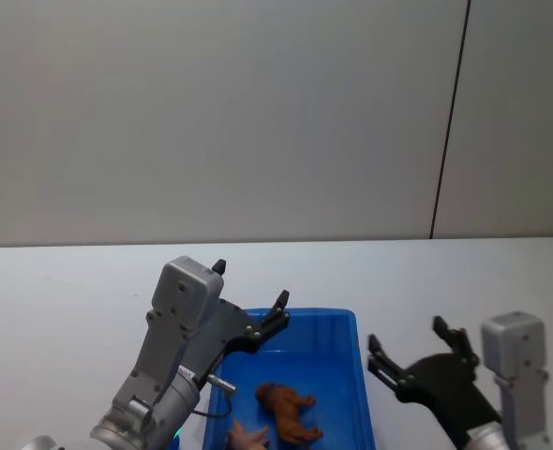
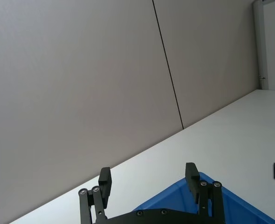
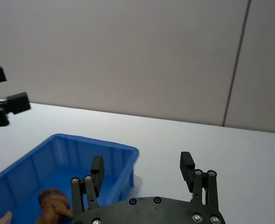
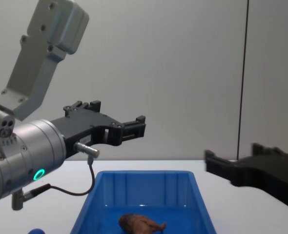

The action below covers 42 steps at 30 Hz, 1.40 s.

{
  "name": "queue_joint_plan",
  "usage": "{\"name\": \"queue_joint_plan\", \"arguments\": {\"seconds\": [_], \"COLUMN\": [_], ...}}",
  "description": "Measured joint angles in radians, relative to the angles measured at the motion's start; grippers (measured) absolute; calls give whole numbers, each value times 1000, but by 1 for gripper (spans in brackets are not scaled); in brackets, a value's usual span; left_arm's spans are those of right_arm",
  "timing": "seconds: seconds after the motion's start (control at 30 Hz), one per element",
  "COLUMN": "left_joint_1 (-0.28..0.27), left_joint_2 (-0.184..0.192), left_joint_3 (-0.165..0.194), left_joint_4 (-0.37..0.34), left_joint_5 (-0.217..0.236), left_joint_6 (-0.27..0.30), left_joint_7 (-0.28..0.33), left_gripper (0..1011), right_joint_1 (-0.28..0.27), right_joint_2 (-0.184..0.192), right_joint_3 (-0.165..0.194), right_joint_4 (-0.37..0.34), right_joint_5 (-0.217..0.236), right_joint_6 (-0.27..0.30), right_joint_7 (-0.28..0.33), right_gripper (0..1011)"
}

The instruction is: Pick up the two dolls from the table and place them into the box.

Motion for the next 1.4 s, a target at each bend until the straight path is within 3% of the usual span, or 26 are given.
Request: {"name": "queue_joint_plan", "arguments": {"seconds": [0.4, 0.9, 1.4], "left_joint_1": [0, 7, 62], "left_joint_2": [0, 5, 49], "left_joint_3": [0, -3, -28], "left_joint_4": [0, -9, -53], "left_joint_5": [0, -3, -62], "left_joint_6": [0, 14, 77], "left_joint_7": [0, 6, 69], "left_gripper": [1001, 1001, 1001], "right_joint_1": [-71, -99, -109], "right_joint_2": [38, 53, 58], "right_joint_3": [17, 24, 27], "right_joint_4": [-51, -73, -79], "right_joint_5": [9, 13, 14], "right_joint_6": [-20, -27, -29], "right_joint_7": [-82, -117, -127], "right_gripper": [1001, 1001, 1001]}}
